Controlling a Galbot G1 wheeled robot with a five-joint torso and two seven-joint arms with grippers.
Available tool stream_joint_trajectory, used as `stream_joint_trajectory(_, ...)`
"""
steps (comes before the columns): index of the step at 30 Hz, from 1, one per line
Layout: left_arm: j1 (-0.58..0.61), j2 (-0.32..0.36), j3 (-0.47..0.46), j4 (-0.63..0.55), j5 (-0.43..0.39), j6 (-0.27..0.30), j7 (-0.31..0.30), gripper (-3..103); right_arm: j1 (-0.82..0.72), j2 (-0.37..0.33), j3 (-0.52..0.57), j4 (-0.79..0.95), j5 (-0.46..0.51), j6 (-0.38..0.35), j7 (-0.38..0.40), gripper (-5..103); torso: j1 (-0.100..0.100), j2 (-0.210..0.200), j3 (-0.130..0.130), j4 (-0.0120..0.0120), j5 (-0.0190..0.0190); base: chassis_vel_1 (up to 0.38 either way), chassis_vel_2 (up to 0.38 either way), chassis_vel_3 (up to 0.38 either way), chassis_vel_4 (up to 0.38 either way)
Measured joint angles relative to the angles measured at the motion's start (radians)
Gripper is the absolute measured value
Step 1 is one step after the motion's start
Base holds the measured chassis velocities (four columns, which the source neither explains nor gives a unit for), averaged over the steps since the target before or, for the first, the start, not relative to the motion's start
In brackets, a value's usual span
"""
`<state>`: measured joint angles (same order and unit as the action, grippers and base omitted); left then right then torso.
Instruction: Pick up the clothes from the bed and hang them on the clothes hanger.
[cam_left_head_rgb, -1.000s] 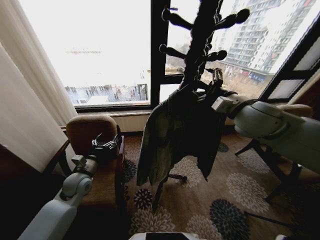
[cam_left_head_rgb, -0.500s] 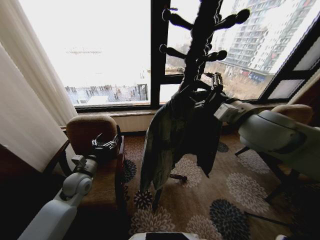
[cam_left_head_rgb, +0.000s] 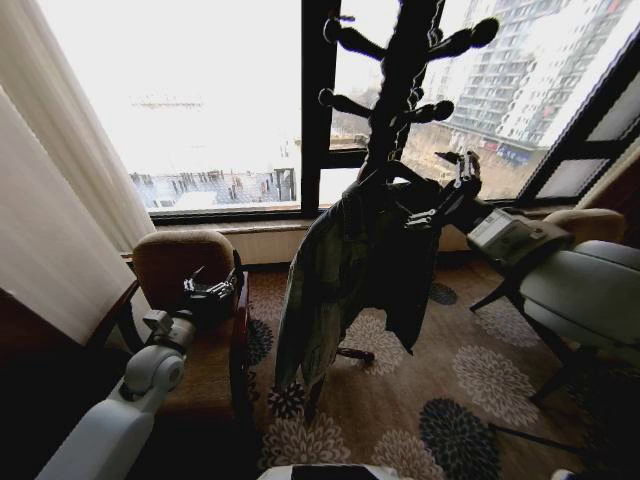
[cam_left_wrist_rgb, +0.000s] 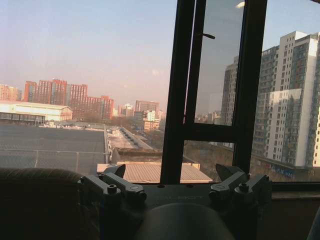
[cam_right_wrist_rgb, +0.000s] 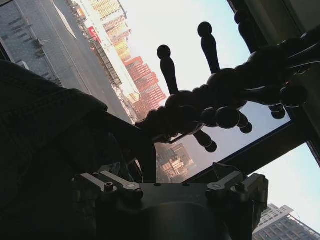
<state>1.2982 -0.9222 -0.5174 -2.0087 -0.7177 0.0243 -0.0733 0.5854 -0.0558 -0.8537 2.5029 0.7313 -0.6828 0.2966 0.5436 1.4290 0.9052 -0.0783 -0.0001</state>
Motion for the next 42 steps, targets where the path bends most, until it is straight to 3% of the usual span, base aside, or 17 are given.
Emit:
stream_joint_trajectory(2, 0.0, 0.0, 0.0, 0.0, 0.0, 0.0, 0.0, 100, 0.034, -0.091, -0.006, 0.003, 0.027, 0.012, 0.003, 100, 0.0, 0.0, 0.0, -0.0004, 0.0002, 0.0, 0.0, 0.0, 0.0)
stream_joint_trajectory(4, 0.0, 0.0, 0.0, 0.0, 0.0, 0.0, 0.0, 100, 0.04, -0.108, -0.008, 0.004, 0.031, 0.015, 0.004, 100, 0.0, 0.0, 0.0, -0.0005, 0.0001, 0.0, 0.0, 0.0, 0.0)
stream_joint_trajectory(5, 0.0, 0.0, 0.0, 0.0, 0.0, 0.0, 0.0, 100, 0.059, -0.153, -0.014, 0.004, 0.044, 0.022, 0.006, 100, 0.0, 0.0, 0.0, -0.0005, 0.0002, 0.0, 0.0, 0.0, 0.0)
stream_joint_trajectory(8, 0.0, 0.0, 0.0, 0.0, 0.0, 0.0, 0.0, 100, 0.21, -0.314, -0.153, 0.002, 0.078, 0.057, 0.019, 100, 0.0, 0.0, 0.0, -0.0002, 0.0006, 0.0, 0.0, 0.0, 0.0)
stream_joint_trajectory(10, 0.0, 0.0, 0.0, 0.0, 0.0, 0.0, 0.0, 100, 0.231, -0.331, -0.171, 0.002, 0.076, 0.064, 0.02, 100, 0.0, 0.0, 0.0, -0.0002, 0.0006, 0.0, 0.0, 0.0, 0.0)
stream_joint_trajectory(13, 0.0, 0.0, 0.0, 0.0, 0.0, 0.0, 0.0, 100, 0.343, -0.479, -0.295, 0.0, 0.034, 0.142, 0.03, 100, 0.0, 0.0, 0.0, -0.0005, 0.0001, 0.0, 0.0, 0.0, 0.0)
stream_joint_trajectory(15, 0.0, 0.0, 0.0, 0.0, 0.0, 0.0, 0.0, 100, 0.357, -0.496, -0.309, 0.0, 0.029, 0.152, 0.033, 100, 0.0, 0.0, 0.0, -0.0006, 0.0003, 0.0, 0.0, 0.0, 0.0)
stream_joint_trajectory(18, 0.0, 0.0, 0.0, 0.0, 0.0, 0.0, 0.0, 100, 0.45, -0.595, -0.398, -0.002, 0.02, 0.207, 0.055, 100, 0.0, 0.0, 0.0, 0.0, 0.0003, 0.0, 0.0, 0.0, 0.0)
stream_joint_trajectory(24, 0.0, 0.0, 0.0, 0.0, 0.0, 0.0, 0.0, 100, 0.524, -0.694, -0.48, -0.003, 0.051, 0.286, 0.055, 100, 0.0, 0.0, 0.0, -0.0003, 0.0001, 0.0, 0.0, 0.0, 0.0)
stream_joint_trajectory(32, 0.0, 0.0, 0.0, 0.0, 0.0, 0.0, 0.0, 100, 0.7, -0.852, -0.667, -0.004, 0.164, 0.441, -0.014, 100, 0.0, 0.0, 0.0, -0.0002, 0.0003, 0.0, 0.0, 0.0, 0.0)
stream_joint_trajectory(37, 0.0, 0.0, 0.0, 0.0, 0.0, 0.0, 0.0, 100, 0.779, -0.903, -0.733, -0.025, 0.173, 0.509, -0.07, 100, 0.0, 0.0, 0.0, -0.0003, -0.0003, 0.0, 0.0, 0.0, 0.0)
stream_joint_trajectory(42, 0.0, 0.0, 0.0, 0.0, 0.0, 0.0, 0.0, 100, 0.859, -0.93, -0.817, -0.143, 0.174, 0.533, -0.088, 100, 0.0, 0.0, 0.0, -0.0001, 0.0002, 0.0, 0.0, 0.0, 0.0)
